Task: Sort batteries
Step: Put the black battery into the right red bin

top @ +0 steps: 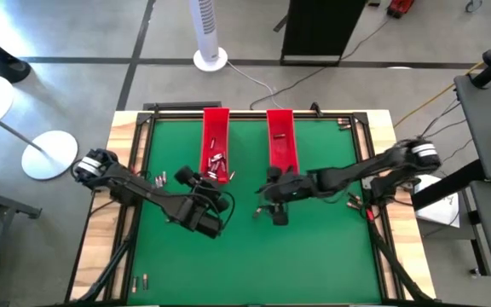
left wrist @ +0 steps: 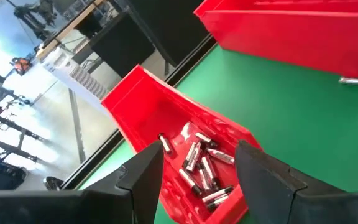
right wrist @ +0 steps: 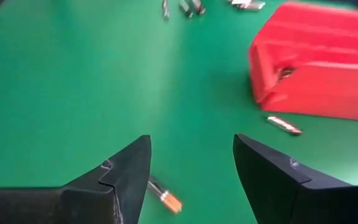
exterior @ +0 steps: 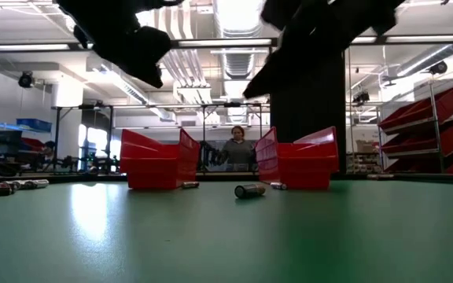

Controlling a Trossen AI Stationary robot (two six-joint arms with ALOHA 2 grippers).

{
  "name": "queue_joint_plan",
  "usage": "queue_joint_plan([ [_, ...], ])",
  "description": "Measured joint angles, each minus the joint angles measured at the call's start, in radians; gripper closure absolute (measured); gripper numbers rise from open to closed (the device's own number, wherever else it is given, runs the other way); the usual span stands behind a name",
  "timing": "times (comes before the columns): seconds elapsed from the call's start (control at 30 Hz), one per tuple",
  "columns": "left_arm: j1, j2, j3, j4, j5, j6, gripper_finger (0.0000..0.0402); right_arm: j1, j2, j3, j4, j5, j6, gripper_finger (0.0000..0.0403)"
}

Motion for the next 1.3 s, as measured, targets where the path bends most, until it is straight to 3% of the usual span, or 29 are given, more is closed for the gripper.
queue_joint_plan([
  [0.4, 0.009, 0.004, 0.0, 0.044, 0.018, 0.067, 0.0222, 0.021, 0.34, 0.258, -0.277, -0.041, -0.099, 0.0169],
  [0.67, 0.009, 0.004, 0.0, 0.041, 0.018, 0.081, 0.0222, 0.01, 0.443, 0.354, -0.421, -0.09, -0.112, 0.0195],
  [1.3, 0.006, 0.004, 0.0, 0.044, 0.045, 0.082, 0.0222, -0.007, 0.436, 0.375, -0.469, -0.086, -0.049, 0.0364],
])
